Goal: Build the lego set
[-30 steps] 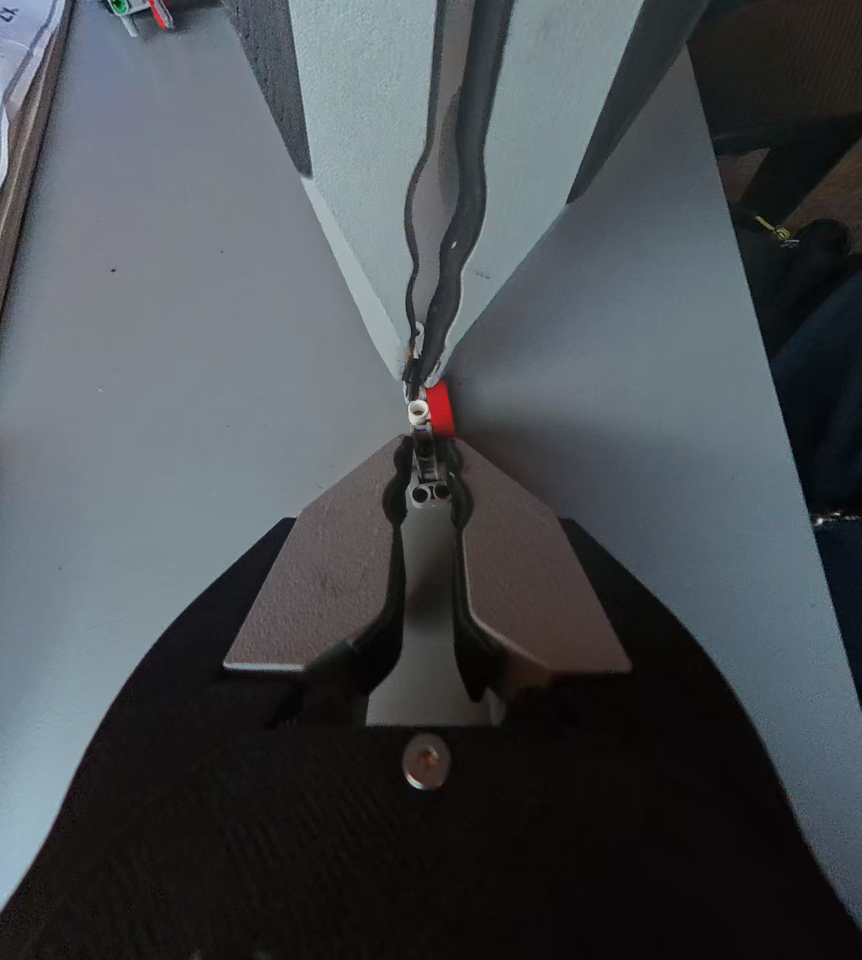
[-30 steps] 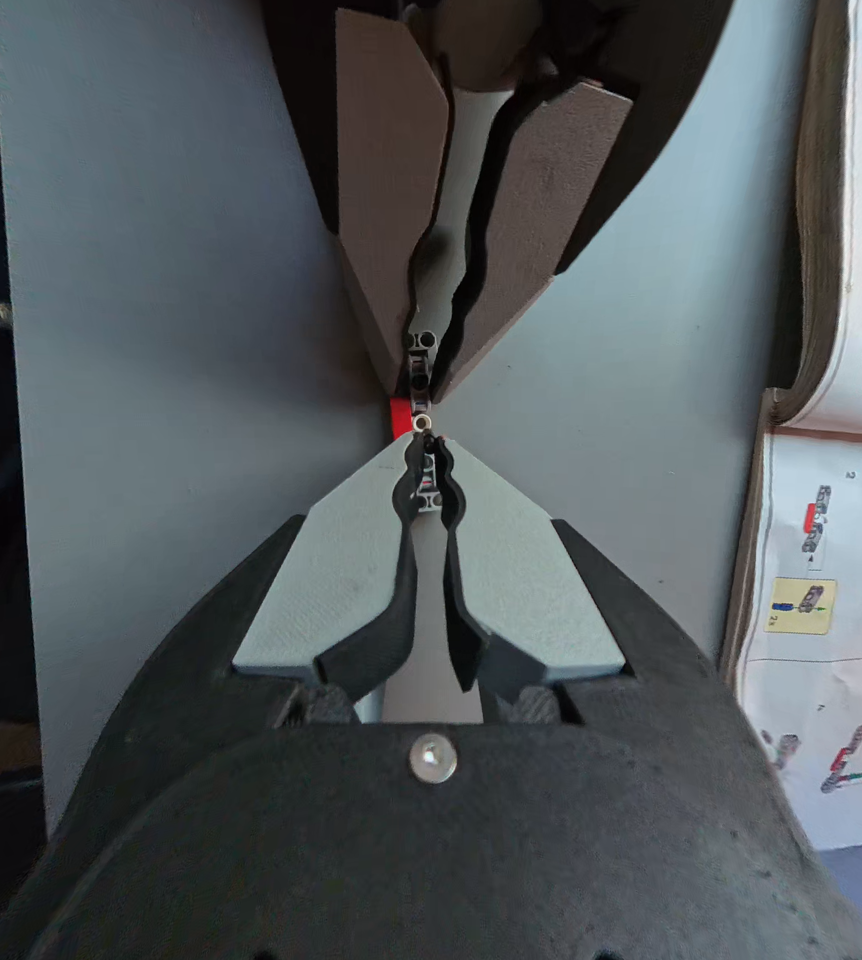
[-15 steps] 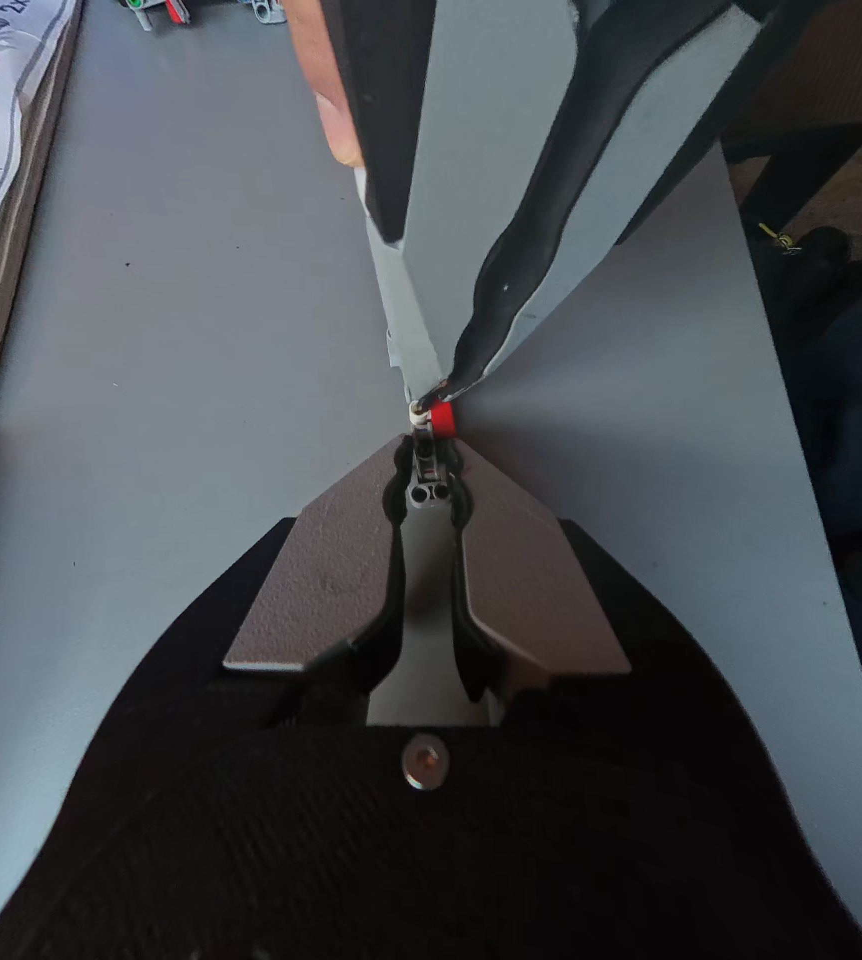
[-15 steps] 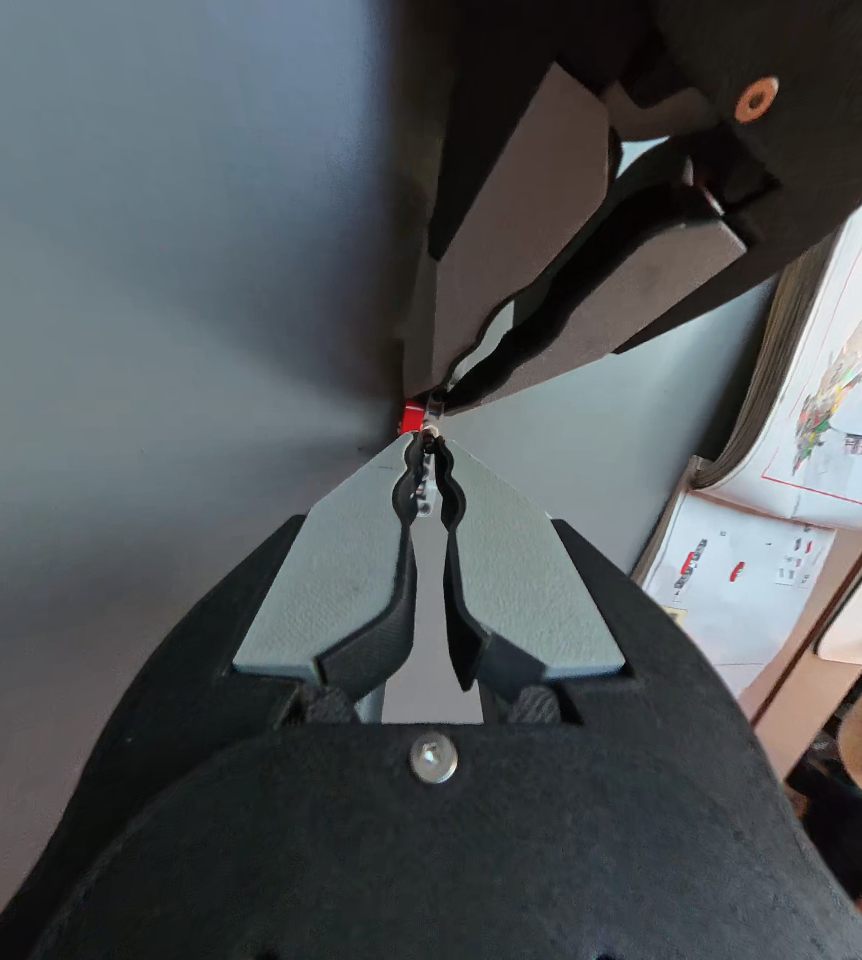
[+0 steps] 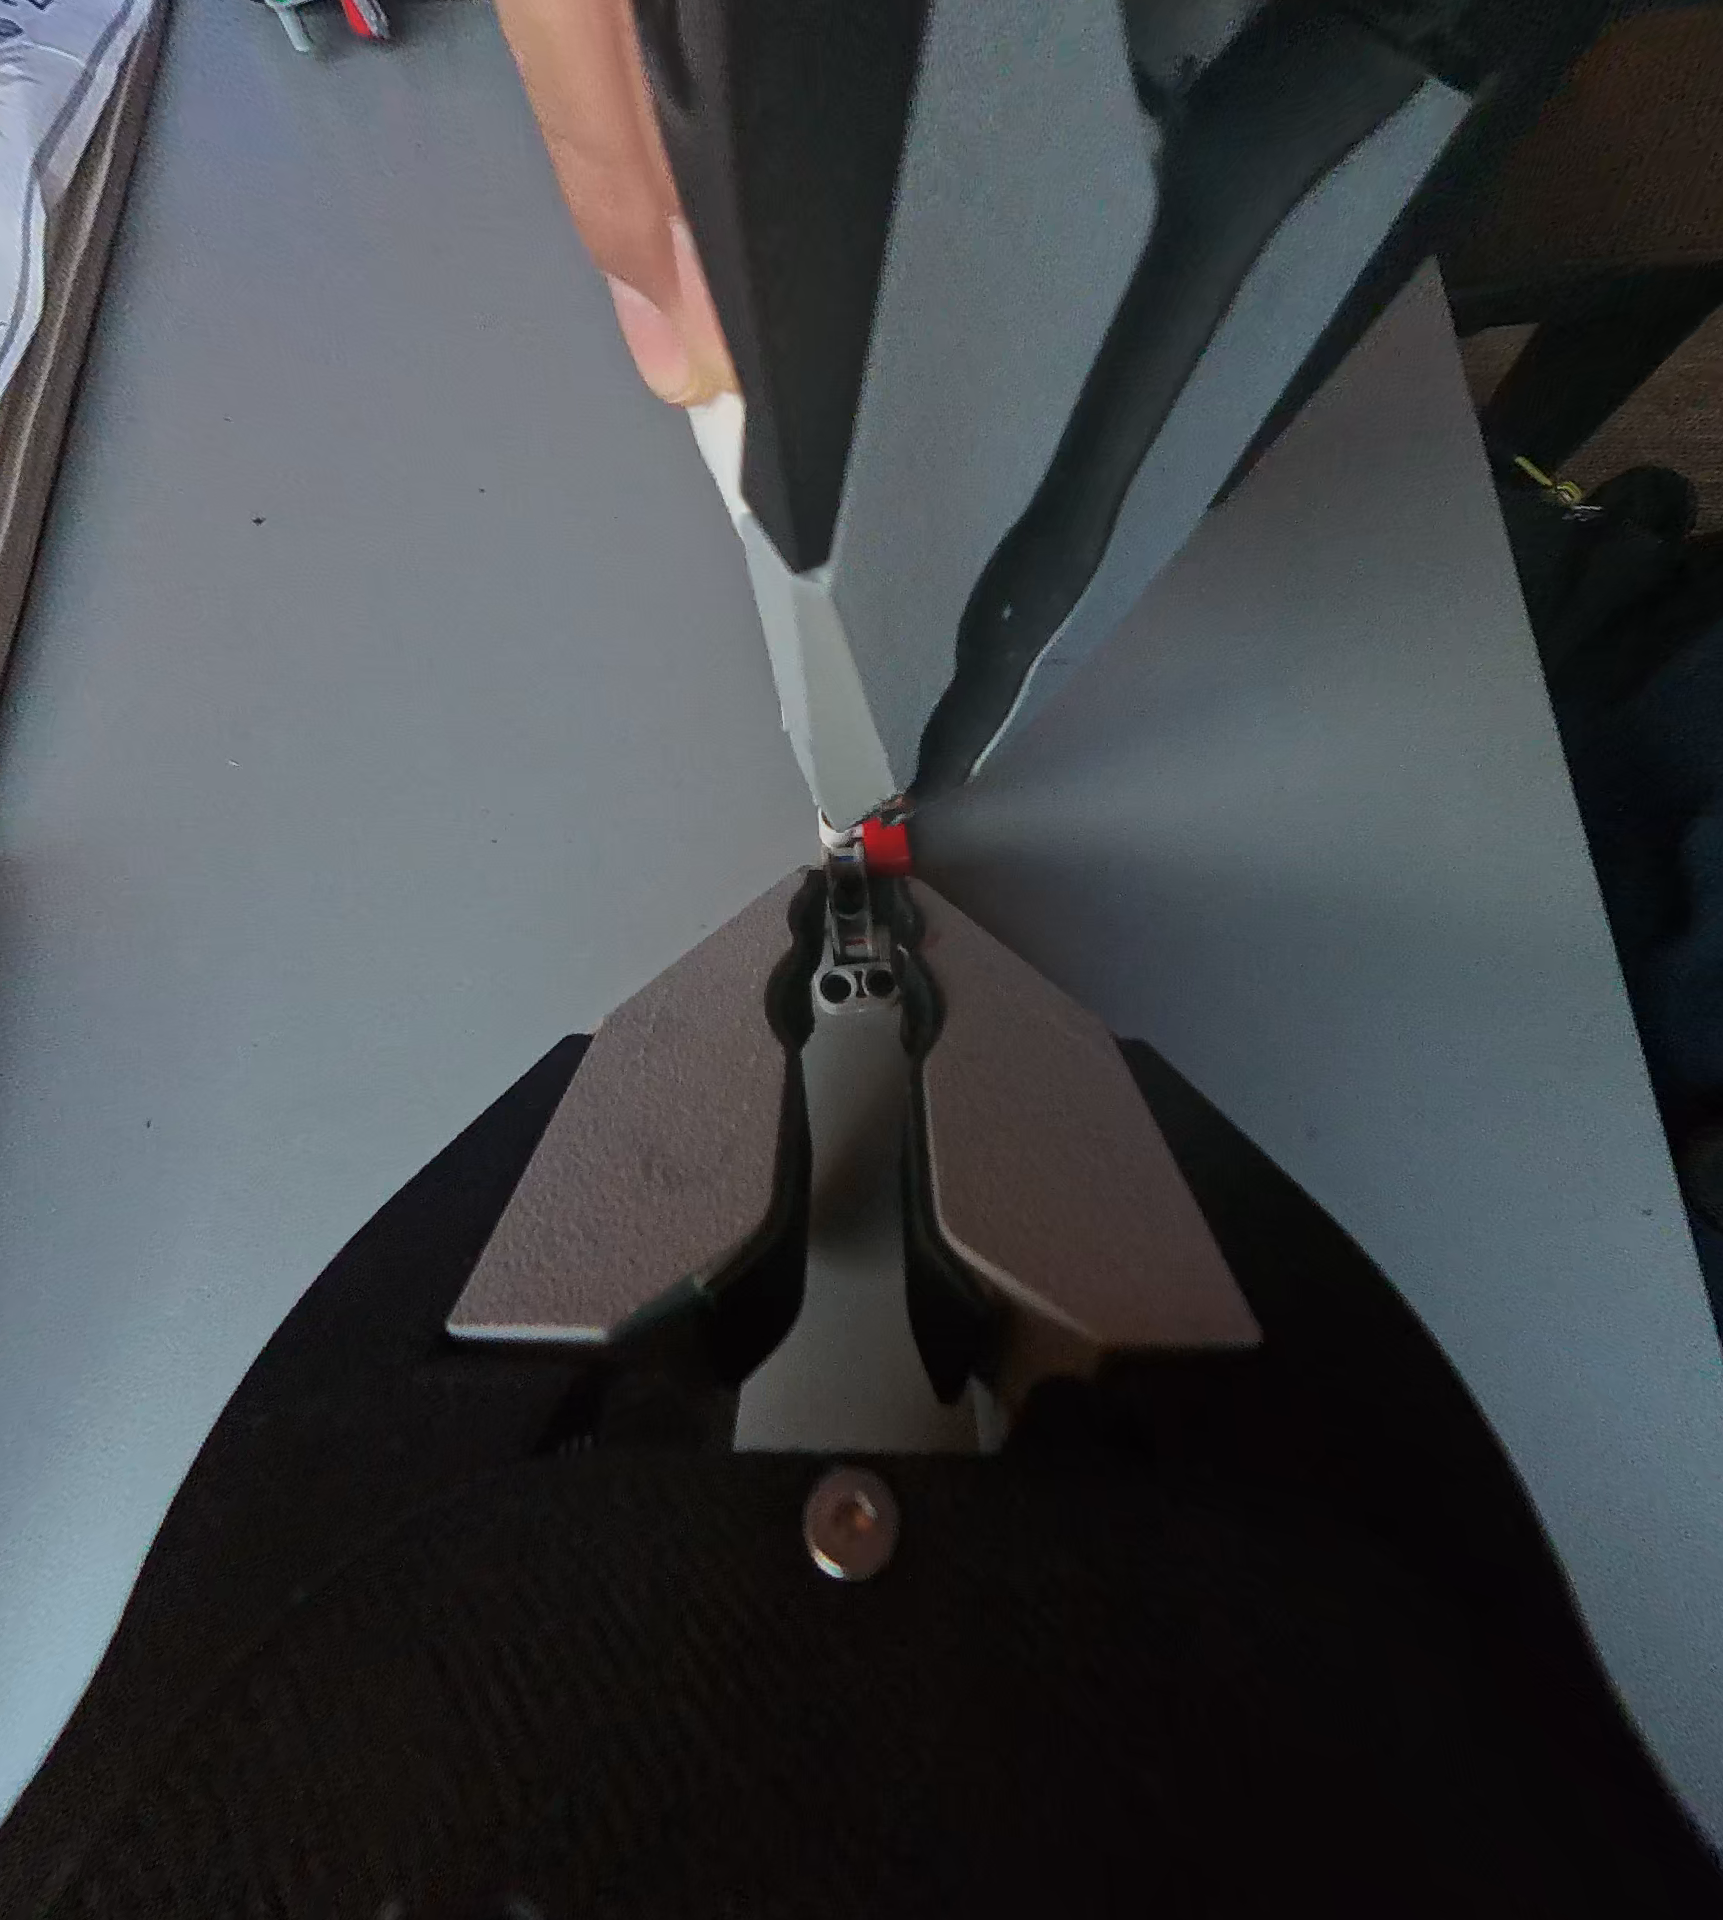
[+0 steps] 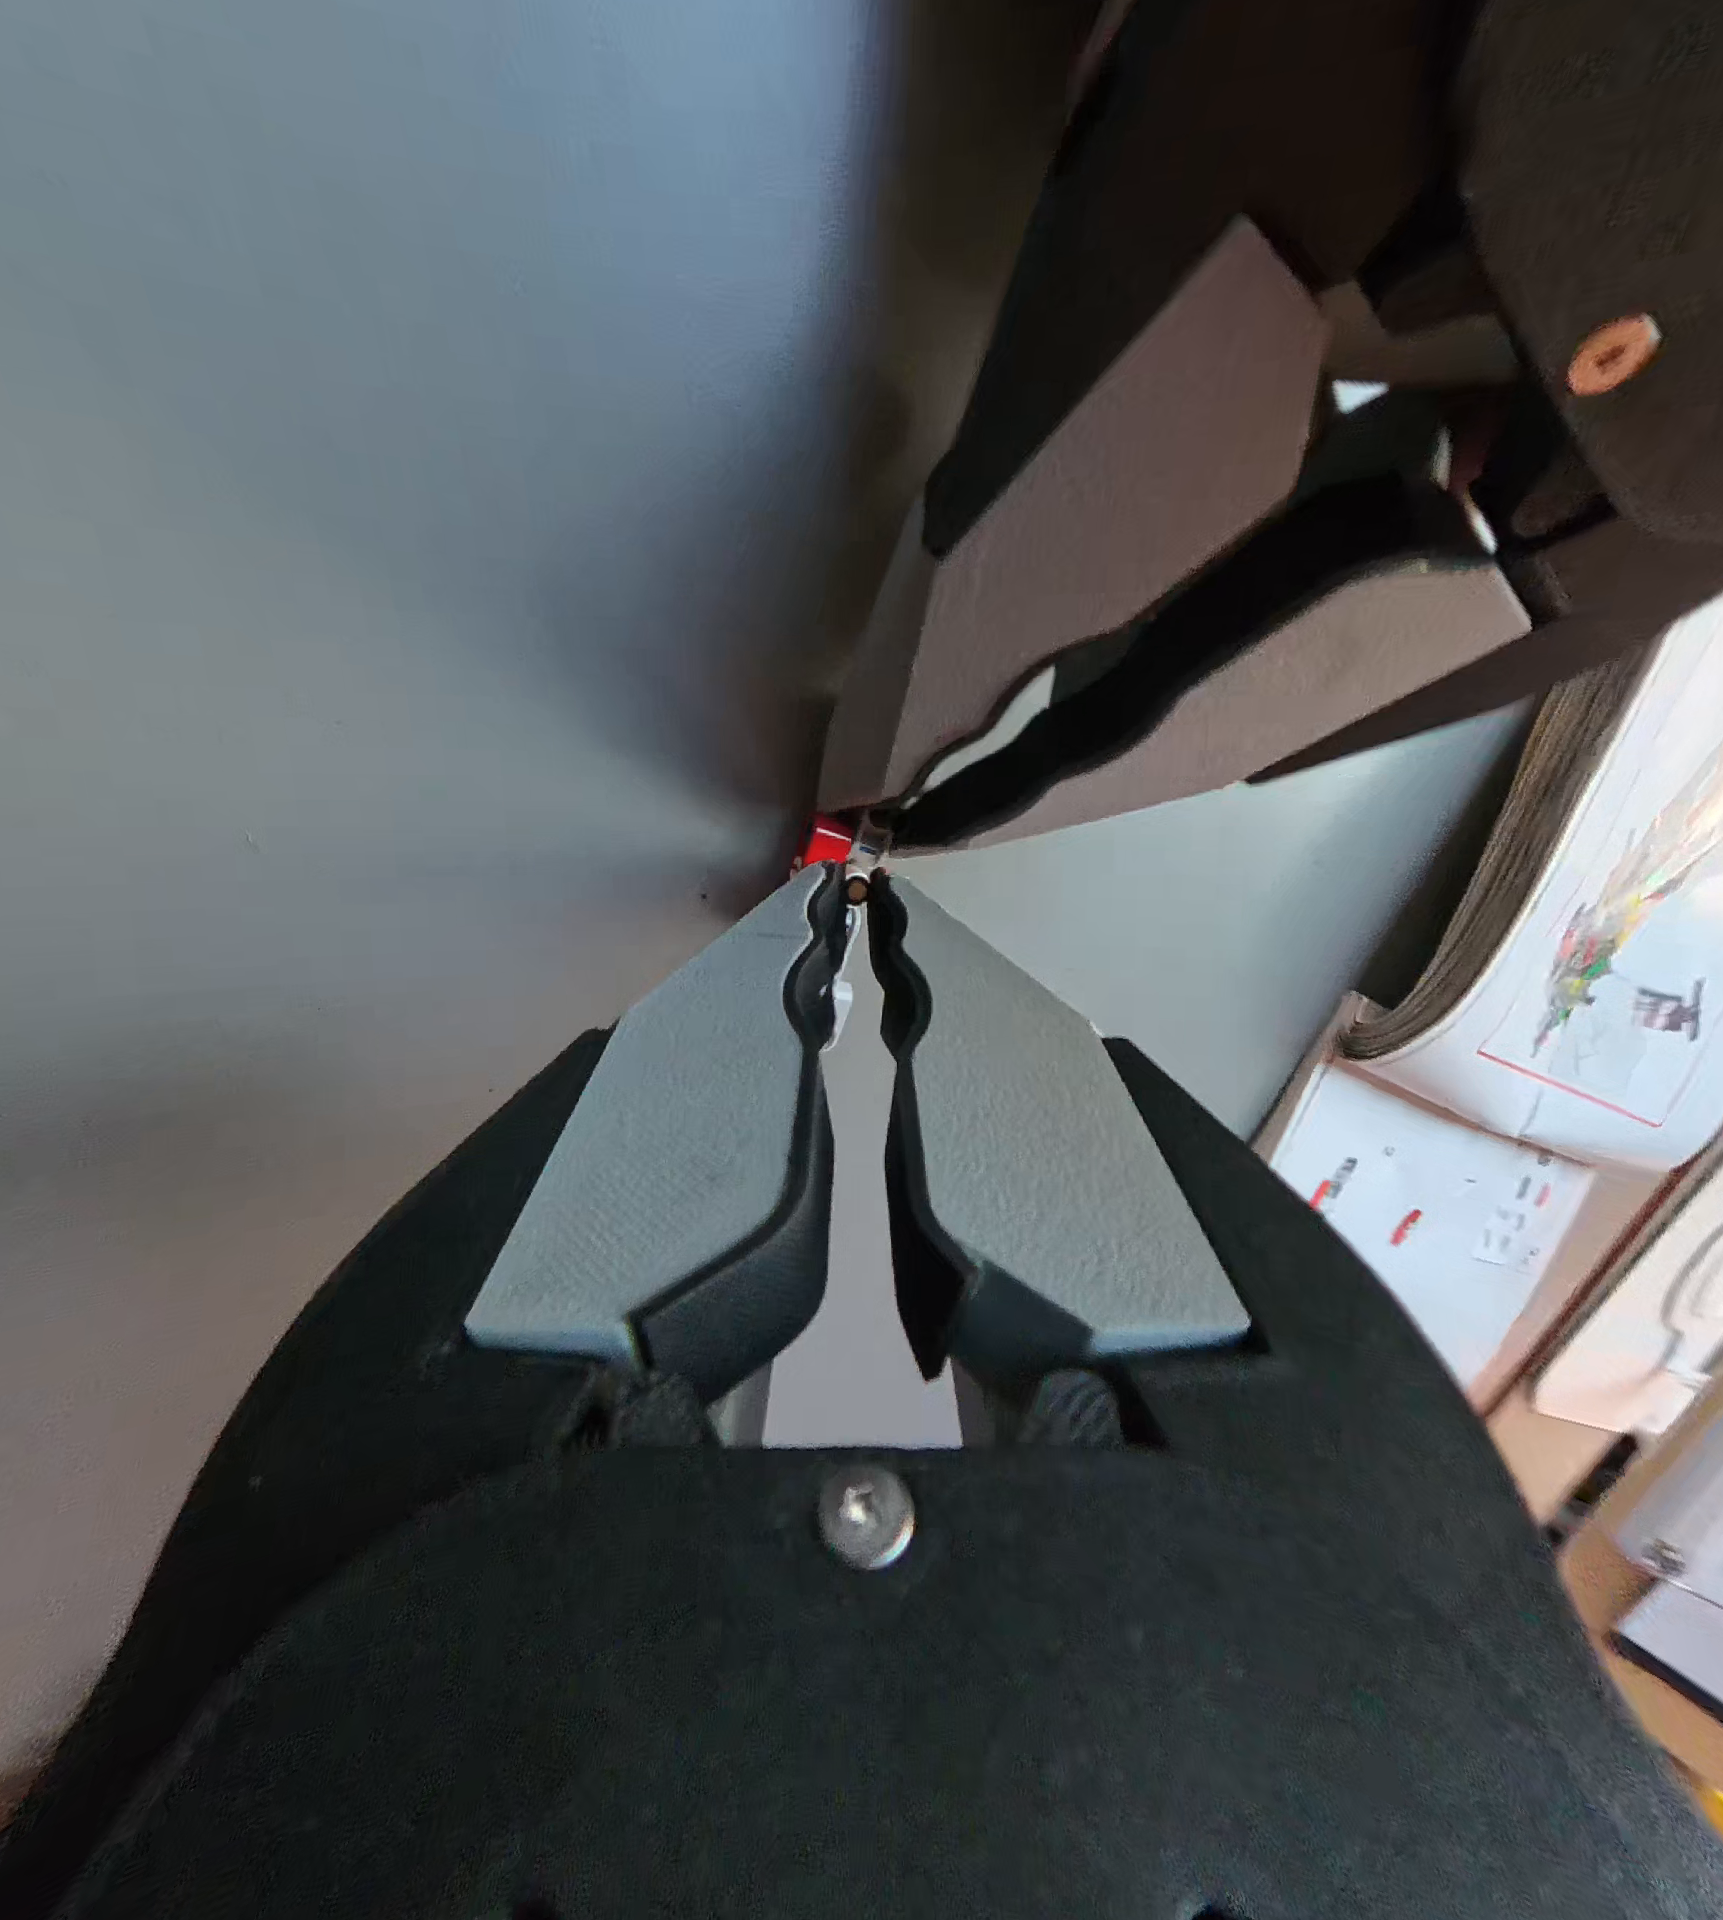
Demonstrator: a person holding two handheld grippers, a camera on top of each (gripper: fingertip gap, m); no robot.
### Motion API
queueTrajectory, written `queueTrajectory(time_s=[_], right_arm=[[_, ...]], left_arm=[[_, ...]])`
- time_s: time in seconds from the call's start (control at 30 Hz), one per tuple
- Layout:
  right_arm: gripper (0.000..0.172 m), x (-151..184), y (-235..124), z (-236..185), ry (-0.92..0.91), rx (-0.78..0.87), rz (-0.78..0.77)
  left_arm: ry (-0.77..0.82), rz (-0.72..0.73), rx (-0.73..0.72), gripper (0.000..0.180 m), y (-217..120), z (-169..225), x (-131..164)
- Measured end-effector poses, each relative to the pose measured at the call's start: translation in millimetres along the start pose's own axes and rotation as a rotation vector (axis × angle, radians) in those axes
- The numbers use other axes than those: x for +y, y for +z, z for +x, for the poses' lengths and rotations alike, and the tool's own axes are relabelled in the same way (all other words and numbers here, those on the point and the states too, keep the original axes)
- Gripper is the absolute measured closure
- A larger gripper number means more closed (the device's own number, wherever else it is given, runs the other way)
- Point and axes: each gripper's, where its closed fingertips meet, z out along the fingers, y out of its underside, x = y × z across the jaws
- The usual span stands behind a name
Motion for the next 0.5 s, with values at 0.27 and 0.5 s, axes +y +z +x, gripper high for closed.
queueTrajectory(time_s=[0.27, 0.5], right_arm=[[0.17, 1.6, -2.5, 2.0, 0.427, -0.133, 0.301], [0.17, 3.7, -3.1, 0.6, 0.712, -0.172, 0.482]], left_arm=[[-0.006, 0.0, 0.002, 0.17, 0.1, -0.4, 0.0], [-0.012, 0.0, 0.007, 0.171, 0.1, -0.4, 0.1]])
